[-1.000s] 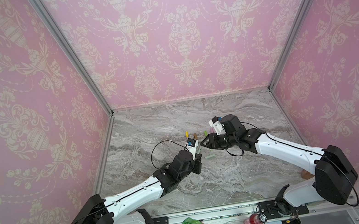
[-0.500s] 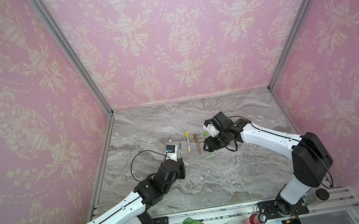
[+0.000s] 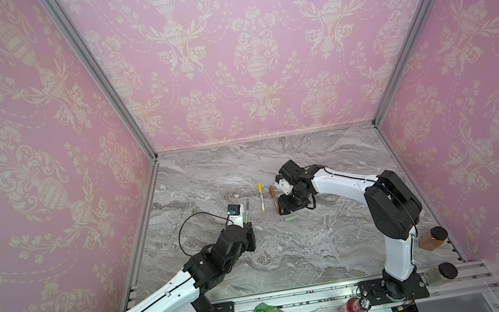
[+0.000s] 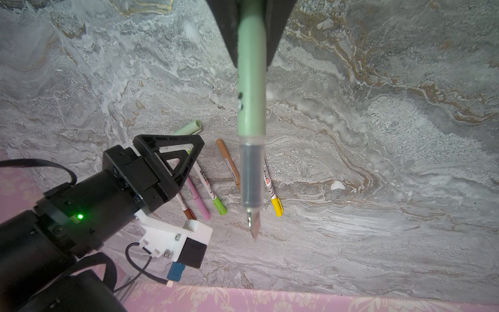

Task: Insert the pens into the pen caps
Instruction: 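Lower the right gripper and grasp the pale green cap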

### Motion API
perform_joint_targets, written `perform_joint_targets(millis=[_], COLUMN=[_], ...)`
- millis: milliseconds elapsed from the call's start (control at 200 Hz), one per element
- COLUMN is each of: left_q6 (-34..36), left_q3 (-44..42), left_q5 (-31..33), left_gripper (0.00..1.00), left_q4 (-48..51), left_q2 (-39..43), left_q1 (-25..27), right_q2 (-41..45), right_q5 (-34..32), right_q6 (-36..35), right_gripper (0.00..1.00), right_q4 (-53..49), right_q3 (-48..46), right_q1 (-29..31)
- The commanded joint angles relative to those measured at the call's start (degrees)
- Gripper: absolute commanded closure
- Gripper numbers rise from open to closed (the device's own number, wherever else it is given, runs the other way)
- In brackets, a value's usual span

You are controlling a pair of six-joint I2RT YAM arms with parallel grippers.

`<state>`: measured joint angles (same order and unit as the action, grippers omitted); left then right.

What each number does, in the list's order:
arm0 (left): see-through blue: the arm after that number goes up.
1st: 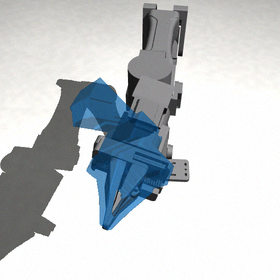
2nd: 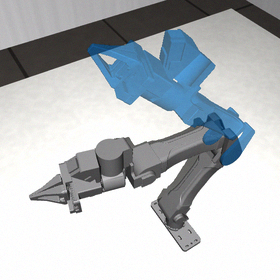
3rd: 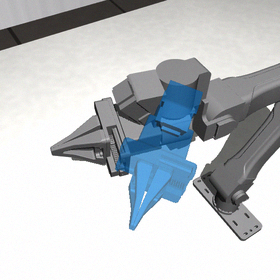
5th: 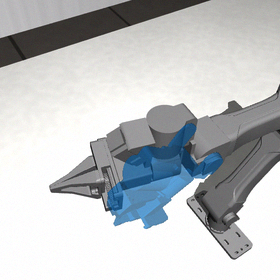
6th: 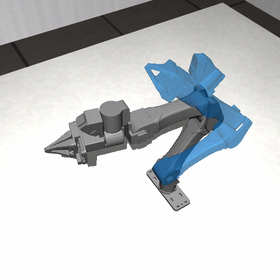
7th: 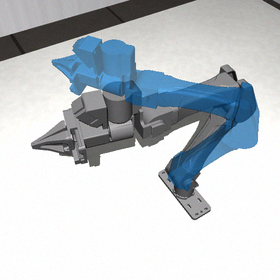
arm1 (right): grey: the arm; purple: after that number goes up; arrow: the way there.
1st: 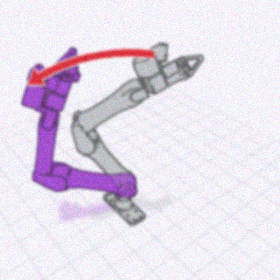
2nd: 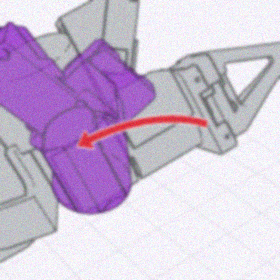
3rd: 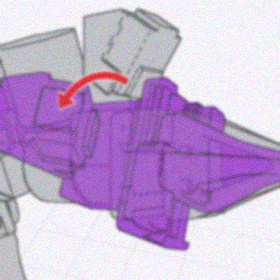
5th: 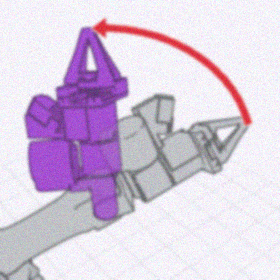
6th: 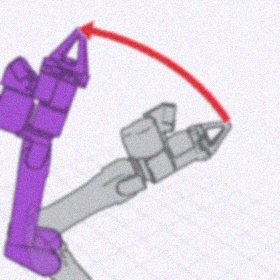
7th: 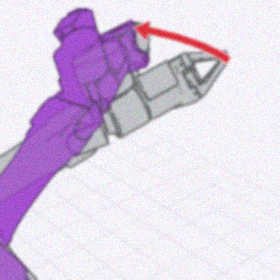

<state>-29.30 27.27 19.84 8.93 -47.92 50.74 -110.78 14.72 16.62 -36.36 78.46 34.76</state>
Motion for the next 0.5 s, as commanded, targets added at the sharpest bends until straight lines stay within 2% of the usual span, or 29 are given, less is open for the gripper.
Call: perform_joint_targets(millis=[0,495], left_q6=[-0.11,0.99], left_q3=[-0.72,-0.35], left_q5=[-0.24,0.66], left_gripper=[1.00,1.00], left_q4=[0.60,0.81], left_q2=[0.90,0.90], left_q1=[-0.47,-0.56], right_q2=[-1.68,-4.02], right_q5=[-0.16,-0.24], right_q6=[-0.85,-2.78], right_gripper=[0.44,0.49], right_q4=[-2.37,-4.36], right_q3=[1.95,0.34], right_q1=[1.50,4.82])
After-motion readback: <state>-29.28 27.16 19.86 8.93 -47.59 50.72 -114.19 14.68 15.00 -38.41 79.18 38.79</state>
